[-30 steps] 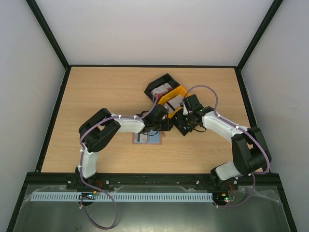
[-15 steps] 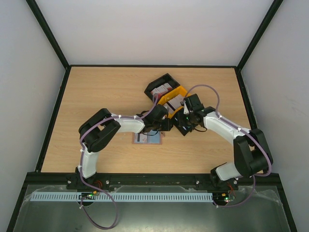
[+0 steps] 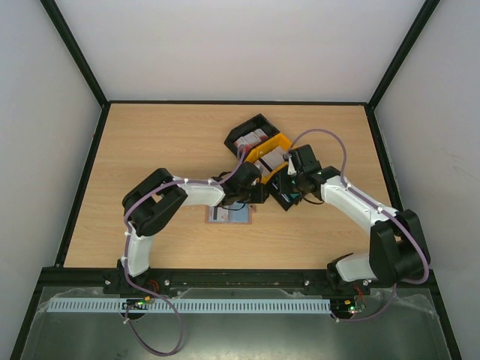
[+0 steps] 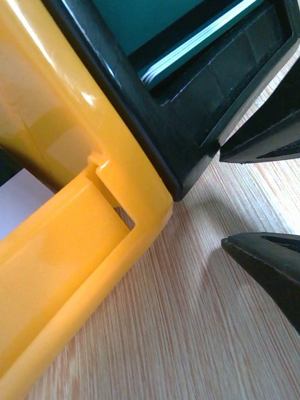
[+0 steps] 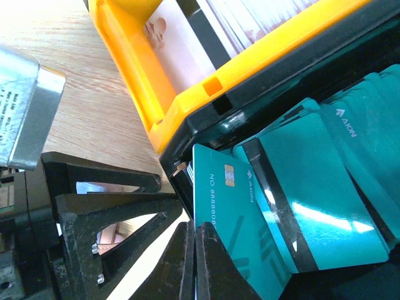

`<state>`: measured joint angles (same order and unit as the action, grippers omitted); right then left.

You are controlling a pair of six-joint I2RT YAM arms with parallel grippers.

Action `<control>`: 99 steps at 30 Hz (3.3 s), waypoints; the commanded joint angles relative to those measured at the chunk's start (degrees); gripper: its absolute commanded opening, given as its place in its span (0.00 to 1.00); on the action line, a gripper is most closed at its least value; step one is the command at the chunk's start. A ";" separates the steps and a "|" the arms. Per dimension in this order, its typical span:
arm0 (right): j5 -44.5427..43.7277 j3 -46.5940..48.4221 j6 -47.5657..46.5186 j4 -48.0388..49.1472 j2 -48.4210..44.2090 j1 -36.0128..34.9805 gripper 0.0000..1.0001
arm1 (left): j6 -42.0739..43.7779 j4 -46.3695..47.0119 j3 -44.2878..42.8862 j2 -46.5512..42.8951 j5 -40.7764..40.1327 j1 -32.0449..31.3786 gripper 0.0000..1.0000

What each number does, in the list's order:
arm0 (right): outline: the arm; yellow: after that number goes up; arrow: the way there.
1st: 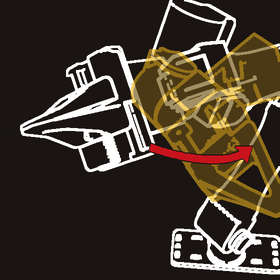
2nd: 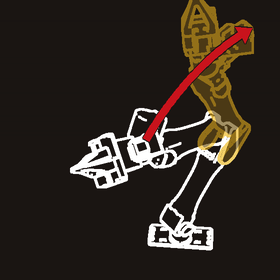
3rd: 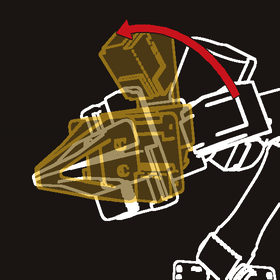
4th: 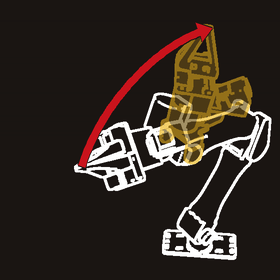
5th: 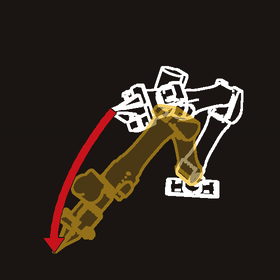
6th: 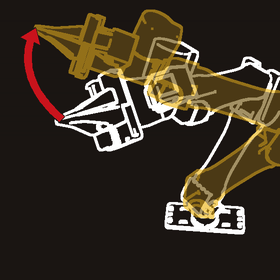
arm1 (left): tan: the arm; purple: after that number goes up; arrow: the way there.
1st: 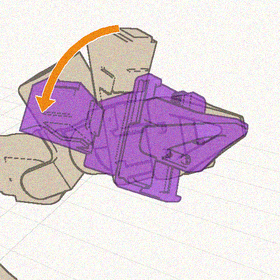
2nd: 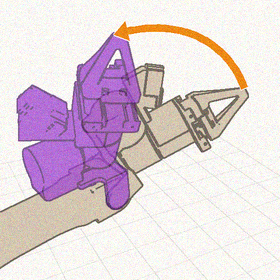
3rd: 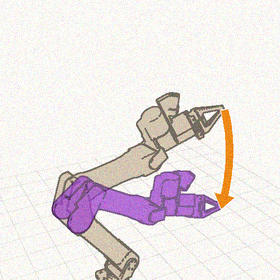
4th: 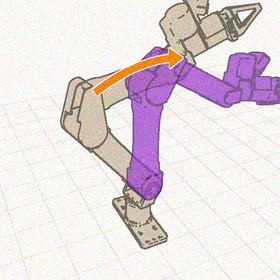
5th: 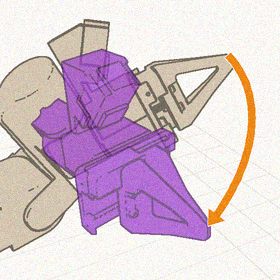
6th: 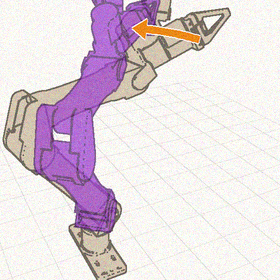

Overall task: Put the credit cards into the card holder
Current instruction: Pick up the credit card from the storage box.

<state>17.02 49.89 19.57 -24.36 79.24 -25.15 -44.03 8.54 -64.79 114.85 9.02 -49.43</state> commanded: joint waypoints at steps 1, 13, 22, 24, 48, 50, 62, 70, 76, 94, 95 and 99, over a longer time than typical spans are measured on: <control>-3.19 -0.19 0.54 -1.64 -2.42 -0.17 0.02 | -0.25 0.14 -1.05 -1.73 0.06 0.36 0.34; -9.23 -0.59 2.69 0.75 -5.32 -0.17 0.02 | -1.04 1.04 1.11 -5.01 -3.01 0.37 0.36; -15.59 -1.12 7.85 2.24 -11.16 -0.17 0.02 | -4.71 6.09 6.81 -11.56 -5.58 0.78 0.52; -16.77 -0.97 9.35 2.34 -12.51 -0.17 0.02 | -5.86 7.68 8.60 -13.55 -4.88 1.33 0.60; -9.46 1.74 28.07 7.25 -22.16 1.68 0.02 | -27.40 39.91 8.36 -11.08 20.20 5.12 1.00; -8.94 1.90 28.81 7.18 -22.20 1.77 0.02 | -32.49 44.43 8.68 -9.19 22.08 5.30 1.00; -6.56 0.94 31.04 8.43 -21.94 1.94 0.02 | -69.86 79.94 12.31 2.40 18.77 5.08 1.00; -5.23 -0.19 31.78 9.42 -21.48 1.94 0.02 | -72.69 81.20 9.76 5.19 17.34 4.56 0.94; -4.70 -0.94 32.09 9.97 -21.33 1.94 0.02 | -74.67 80.23 7.60 5.90 17.08 3.96 0.91; -6.51 -2.36 33.09 9.65 -21.15 2.03 0.02 | -70.47 74.35 6.63 2.38 16.74 3.77 0.73; -6.45 -2.46 33.15 9.74 -21.15 2.03 0.02 | -70.61 74.41 6.44 2.47 16.86 3.73 0.72; -6.47 -2.65 33.25 9.95 -21.15 2.03 0.02 | -70.62 74.39 6.31 2.68 17.07 3.73 0.66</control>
<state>11.64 47.77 52.10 -15.70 58.19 -23.35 -114.61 77.43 -57.19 119.66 25.06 -45.69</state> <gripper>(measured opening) 0.022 0.677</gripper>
